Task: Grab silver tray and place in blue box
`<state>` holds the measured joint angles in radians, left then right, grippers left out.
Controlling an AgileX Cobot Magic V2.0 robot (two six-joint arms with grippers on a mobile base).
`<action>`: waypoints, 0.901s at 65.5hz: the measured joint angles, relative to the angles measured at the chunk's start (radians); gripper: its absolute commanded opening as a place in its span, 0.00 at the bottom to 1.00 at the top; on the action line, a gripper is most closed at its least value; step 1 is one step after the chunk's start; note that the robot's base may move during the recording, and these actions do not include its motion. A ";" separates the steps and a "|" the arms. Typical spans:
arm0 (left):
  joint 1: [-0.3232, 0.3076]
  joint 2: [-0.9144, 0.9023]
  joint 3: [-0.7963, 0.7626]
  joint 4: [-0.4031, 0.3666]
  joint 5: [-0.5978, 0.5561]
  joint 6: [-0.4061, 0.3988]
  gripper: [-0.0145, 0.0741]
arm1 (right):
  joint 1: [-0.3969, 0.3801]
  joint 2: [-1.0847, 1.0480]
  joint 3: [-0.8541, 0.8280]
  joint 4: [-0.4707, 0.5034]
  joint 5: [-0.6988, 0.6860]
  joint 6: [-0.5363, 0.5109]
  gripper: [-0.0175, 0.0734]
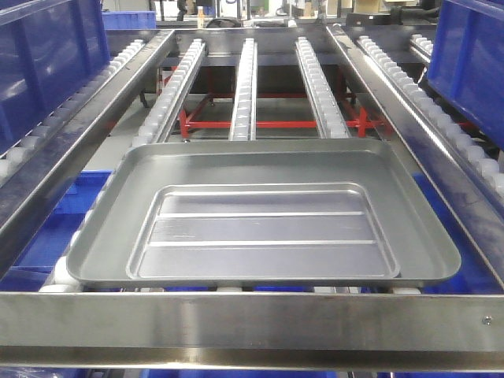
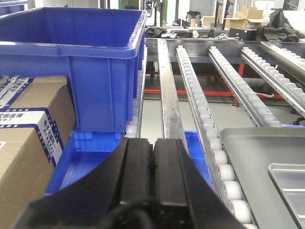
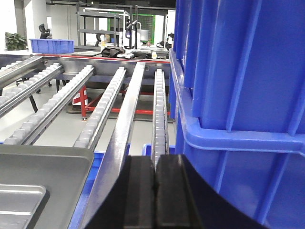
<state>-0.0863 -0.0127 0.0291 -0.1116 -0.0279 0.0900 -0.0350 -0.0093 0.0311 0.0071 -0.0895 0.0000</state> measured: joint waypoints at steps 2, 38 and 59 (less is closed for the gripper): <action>0.000 0.000 0.000 0.000 0.000 0.000 0.08 | 0.000 0.000 0.000 0.000 0.000 0.000 0.25; 0.000 0.000 0.000 0.000 0.000 0.000 0.08 | 0.000 0.000 0.000 0.000 0.000 0.000 0.25; 0.000 0.000 0.000 0.000 -0.002 0.000 0.08 | 0.002 0.000 0.000 0.000 -0.017 0.000 0.25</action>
<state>-0.0863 -0.0127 0.0291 -0.1116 -0.0298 0.0900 -0.0328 -0.0093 0.0311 0.0071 -0.1062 0.0000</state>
